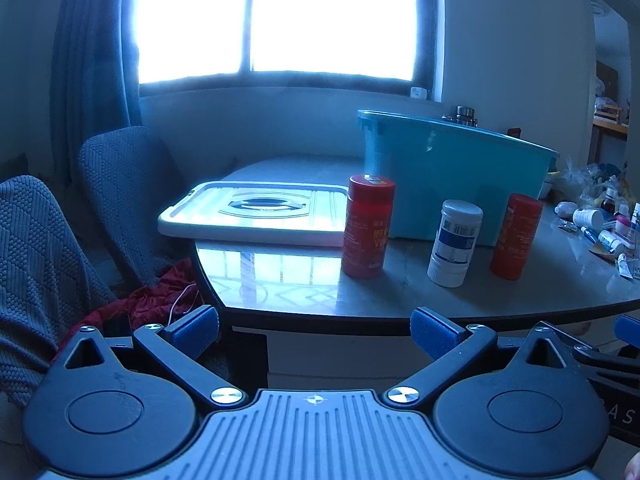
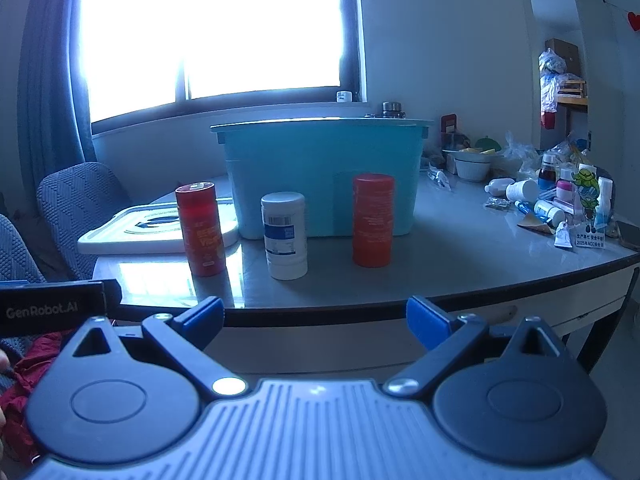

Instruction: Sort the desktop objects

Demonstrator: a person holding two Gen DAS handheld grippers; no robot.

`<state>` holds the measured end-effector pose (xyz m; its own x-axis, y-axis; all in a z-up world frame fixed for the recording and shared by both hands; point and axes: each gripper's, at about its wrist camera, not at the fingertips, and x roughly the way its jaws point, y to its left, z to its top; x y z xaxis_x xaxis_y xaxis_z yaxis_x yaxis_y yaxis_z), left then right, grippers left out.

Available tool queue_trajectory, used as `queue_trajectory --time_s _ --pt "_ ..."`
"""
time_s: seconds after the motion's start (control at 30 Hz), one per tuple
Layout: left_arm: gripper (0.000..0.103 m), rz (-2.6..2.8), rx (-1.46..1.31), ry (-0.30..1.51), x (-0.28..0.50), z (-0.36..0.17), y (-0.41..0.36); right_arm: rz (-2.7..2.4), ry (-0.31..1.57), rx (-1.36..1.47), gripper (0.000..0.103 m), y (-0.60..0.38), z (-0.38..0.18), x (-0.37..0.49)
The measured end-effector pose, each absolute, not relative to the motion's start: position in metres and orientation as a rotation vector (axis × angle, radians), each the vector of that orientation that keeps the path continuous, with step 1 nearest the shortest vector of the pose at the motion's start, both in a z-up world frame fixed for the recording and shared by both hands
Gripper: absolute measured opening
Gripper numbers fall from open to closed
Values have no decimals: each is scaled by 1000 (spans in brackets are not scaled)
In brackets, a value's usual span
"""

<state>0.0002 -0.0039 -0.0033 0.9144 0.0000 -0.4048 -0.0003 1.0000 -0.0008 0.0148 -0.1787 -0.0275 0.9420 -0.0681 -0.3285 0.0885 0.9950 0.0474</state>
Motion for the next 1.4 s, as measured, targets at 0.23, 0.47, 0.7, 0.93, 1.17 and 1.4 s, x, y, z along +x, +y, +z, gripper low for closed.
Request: queue_trajectory --time_s 0.23,0.47,0.7,0.93,1.17,1.4 --pt "103 16 28 416 1 -11 -12 -80 345 60 98 -180 -28 15" --pt "103 14 32 427 1 -11 -12 -90 352 72 98 -187 -32 14" --pt "103 16 1 426 3 -7 -13 -85 347 76 98 -192 -34 14" --pt "103 2 8 435 11 -14 -20 -85 349 90 98 -196 -32 14" --pt "103 6 14 439 18 -16 -26 -90 344 85 98 -199 -32 17" --pt "103 -5 19 436 32 -16 -34 -120 337 88 98 -209 -33 24"
